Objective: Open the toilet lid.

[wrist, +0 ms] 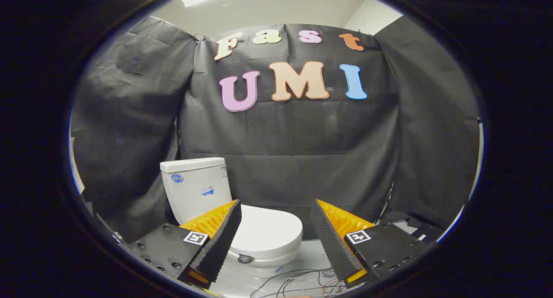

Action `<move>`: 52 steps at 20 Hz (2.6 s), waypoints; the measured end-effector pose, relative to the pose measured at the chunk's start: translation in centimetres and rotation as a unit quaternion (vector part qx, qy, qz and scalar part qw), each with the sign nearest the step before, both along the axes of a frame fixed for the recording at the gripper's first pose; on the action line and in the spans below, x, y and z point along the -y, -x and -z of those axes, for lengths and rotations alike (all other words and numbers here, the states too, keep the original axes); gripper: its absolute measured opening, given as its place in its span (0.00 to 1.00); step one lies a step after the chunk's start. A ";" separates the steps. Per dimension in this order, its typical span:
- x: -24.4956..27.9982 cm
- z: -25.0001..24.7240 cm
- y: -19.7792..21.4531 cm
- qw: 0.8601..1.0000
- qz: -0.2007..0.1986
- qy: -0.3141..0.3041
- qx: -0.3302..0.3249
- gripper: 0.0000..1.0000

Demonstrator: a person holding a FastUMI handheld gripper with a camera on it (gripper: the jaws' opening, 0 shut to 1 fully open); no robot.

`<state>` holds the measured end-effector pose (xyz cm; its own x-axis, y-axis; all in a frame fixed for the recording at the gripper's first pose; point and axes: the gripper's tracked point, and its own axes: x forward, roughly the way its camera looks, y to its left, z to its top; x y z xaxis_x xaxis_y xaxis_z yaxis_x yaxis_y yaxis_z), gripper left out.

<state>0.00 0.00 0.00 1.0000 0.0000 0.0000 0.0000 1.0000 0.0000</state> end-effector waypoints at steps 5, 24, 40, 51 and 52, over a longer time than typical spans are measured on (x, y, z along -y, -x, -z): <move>0.0 0.1 -0.1 1.000 -0.001 0.000 -0.001 1.00; -0.5 1.0 -4.6 1.000 -0.011 0.004 -0.024 1.00; -9.3 5.5 -12.2 0.957 0.027 -0.269 0.100 0.95; -10.6 18.8 -6.8 0.863 0.186 -0.463 0.083 0.93; -10.5 20.4 -6.1 0.850 0.205 -0.480 0.077 0.92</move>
